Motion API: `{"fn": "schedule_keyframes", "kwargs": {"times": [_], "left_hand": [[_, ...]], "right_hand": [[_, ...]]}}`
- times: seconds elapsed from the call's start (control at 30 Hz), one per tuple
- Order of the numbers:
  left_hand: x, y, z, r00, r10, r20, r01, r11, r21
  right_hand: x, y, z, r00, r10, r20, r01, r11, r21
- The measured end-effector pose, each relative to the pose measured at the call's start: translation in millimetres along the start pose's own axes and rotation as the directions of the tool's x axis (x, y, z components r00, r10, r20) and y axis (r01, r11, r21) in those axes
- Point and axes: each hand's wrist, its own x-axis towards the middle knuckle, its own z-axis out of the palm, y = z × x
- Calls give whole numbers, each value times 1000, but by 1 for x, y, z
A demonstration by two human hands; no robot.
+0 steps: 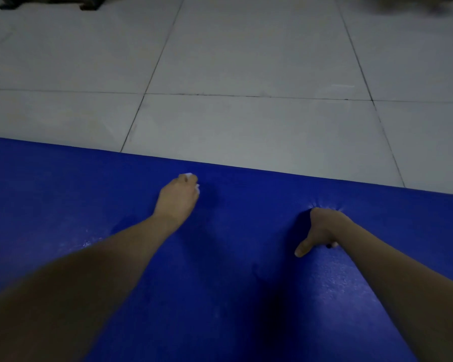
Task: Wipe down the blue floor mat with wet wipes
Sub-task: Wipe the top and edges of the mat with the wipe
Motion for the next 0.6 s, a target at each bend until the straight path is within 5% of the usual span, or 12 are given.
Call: {"fn": "schedule_keyframes", "kwargs": {"times": [0.23,0.6], "left_hand": [[-10,22,2,988,-151,39,153,987,-55],[-39,206,8,942,276,192,-235,949,-212]], "right_hand": [[-2,-2,4,998,4,-56,-8,998,-69],[4,-3,0,998,-56,29,58,995,-82]]}}
